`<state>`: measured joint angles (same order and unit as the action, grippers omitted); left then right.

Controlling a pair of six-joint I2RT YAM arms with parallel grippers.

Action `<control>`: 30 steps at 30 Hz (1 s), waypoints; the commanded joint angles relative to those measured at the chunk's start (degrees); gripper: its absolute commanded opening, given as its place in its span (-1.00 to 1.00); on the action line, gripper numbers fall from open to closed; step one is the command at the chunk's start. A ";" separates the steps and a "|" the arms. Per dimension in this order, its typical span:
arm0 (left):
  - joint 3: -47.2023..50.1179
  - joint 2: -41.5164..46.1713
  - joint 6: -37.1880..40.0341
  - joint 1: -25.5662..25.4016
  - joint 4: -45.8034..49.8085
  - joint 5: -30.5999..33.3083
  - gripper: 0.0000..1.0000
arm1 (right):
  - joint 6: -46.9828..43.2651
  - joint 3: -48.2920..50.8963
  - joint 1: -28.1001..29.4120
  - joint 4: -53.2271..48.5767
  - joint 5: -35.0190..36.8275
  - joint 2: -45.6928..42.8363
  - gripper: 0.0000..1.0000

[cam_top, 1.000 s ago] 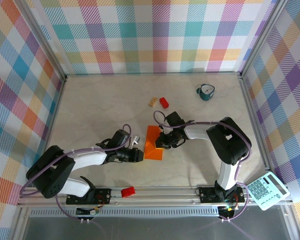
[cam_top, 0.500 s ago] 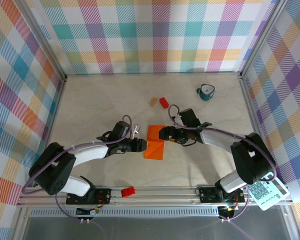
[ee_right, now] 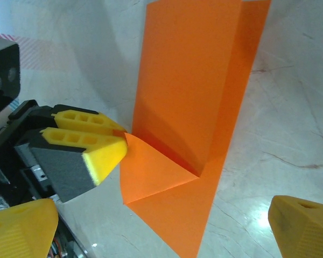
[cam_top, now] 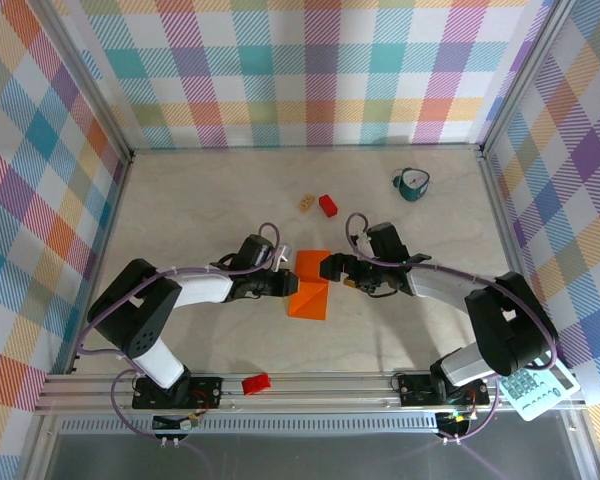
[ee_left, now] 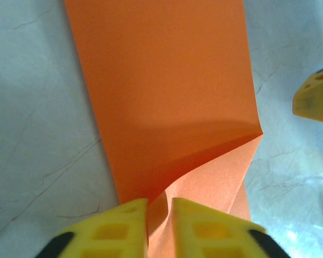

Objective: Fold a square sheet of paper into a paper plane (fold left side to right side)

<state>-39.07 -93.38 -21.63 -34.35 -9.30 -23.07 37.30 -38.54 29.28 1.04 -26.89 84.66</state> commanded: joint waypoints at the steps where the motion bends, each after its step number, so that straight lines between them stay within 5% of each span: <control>1: -1.20 0.18 0.62 0.60 -1.75 -1.10 -0.82 | 1.10 0.75 -0.10 3.97 -4.10 2.24 0.98; 18: 5.14 6.31 -2.01 0.69 -6.51 2.68 -0.97 | 6.79 -2.24 1.74 15.55 -11.79 11.64 0.56; 25: 4.88 3.69 -2.30 0.69 -7.25 2.46 -0.54 | 8.11 -4.87 2.89 17.42 -13.18 15.30 0.06; 30: 5.56 2.37 -2.85 1.03 -8.58 2.86 -0.44 | 8.89 -4.52 3.19 18.12 -12.57 16.07 -0.31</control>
<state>-34.50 -90.39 -24.23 -34.30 -15.70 -20.47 45.74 -42.09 31.99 17.21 -38.33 99.83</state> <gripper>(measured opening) 0.276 0.360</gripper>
